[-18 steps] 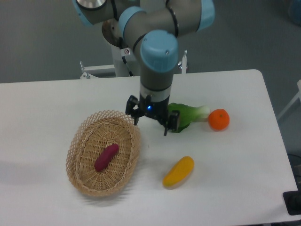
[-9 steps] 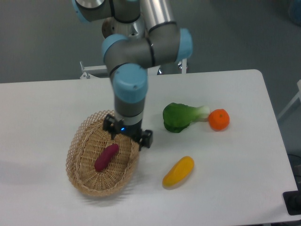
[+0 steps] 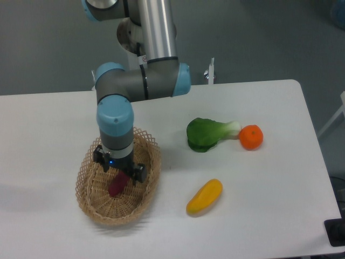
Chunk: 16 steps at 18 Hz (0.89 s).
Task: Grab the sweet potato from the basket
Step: 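Lower the gripper into the basket around the purple sweet potato, then close the gripper on the sweet potato and lift it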
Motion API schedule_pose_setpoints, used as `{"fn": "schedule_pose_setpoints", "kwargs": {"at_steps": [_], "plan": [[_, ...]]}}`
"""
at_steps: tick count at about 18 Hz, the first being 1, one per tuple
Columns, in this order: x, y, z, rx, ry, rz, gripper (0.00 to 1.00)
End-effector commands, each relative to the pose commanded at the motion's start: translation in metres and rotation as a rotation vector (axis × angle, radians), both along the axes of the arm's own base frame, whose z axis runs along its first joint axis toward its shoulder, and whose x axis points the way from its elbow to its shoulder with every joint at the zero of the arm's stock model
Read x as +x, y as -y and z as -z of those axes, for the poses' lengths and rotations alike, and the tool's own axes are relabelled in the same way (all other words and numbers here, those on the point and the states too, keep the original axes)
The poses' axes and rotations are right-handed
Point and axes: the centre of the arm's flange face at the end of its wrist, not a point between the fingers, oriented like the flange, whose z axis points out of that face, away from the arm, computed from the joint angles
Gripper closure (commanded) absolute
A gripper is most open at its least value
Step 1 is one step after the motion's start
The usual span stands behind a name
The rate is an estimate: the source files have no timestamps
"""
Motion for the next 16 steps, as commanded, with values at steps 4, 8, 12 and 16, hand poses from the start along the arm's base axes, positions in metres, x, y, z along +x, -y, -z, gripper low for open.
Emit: {"fn": "schedule_pose_setpoints", "kwargs": {"at_steps": [4, 8, 12, 16], "plan": [[0.007, -0.008, 0.015, -0.006, -0.044, 0.020, 0.00], [0.006, -0.010, 0.022, -0.010, -0.069, 0.023, 0.00], [0.005, -0.010, 0.019, -0.003, -0.082, 0.025, 0.26], [0.005, -0.009, 0.017, -0.001, -0.083, 0.027, 0.58]]}}
